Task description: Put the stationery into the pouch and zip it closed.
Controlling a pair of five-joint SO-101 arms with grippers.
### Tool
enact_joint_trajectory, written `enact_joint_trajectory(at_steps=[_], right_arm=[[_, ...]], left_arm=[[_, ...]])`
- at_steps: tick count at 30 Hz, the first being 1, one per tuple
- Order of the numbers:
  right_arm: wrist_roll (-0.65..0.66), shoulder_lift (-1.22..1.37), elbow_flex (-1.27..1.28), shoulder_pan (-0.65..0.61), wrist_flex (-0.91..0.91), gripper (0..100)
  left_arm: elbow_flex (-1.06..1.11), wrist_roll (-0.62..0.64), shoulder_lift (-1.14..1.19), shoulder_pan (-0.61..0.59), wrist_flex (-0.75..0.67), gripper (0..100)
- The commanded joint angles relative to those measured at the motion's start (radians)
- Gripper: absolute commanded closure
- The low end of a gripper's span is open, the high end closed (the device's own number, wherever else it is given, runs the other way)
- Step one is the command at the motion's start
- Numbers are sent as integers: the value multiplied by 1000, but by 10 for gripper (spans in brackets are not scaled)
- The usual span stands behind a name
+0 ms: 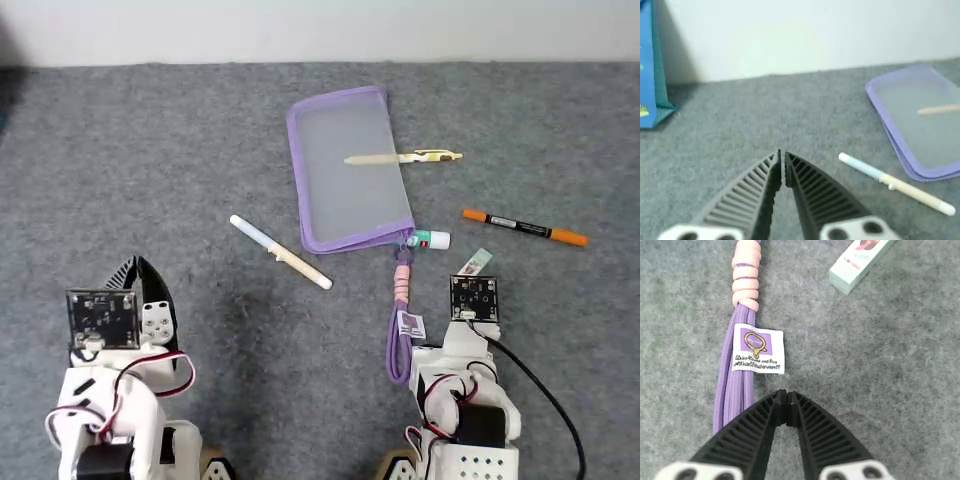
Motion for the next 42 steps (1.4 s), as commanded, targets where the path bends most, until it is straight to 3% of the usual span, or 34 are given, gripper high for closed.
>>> enact_joint_trajectory(at_steps=[1,9,15,18,22,26,32,36,42], right_arm=[[-2,-10,18,-4,7,990],[2,-8,18,-148,8,990],[3,-8,9,-54,4,990],[54,-10,-11,27,-47,990],[2,-1,-109,127,-160,991],[-6,51,-325,107,-122,991],[-14,503,-629,-16,-54,991],[-8,906,-861,-64,-15,991],[-6,1311,-1103,-116,18,990]], left_arm=[[-45,11,20,-5,-23,982],[-239,11,301,-5,-11,982],[-386,11,552,-5,68,982],[-420,11,600,-5,87,982],[-423,8,606,-14,84,982],[-403,-31,612,-167,46,981],[-337,-250,606,-362,-60,982],[-341,-348,606,-374,-18,984],[-344,-351,606,-373,72,984]])
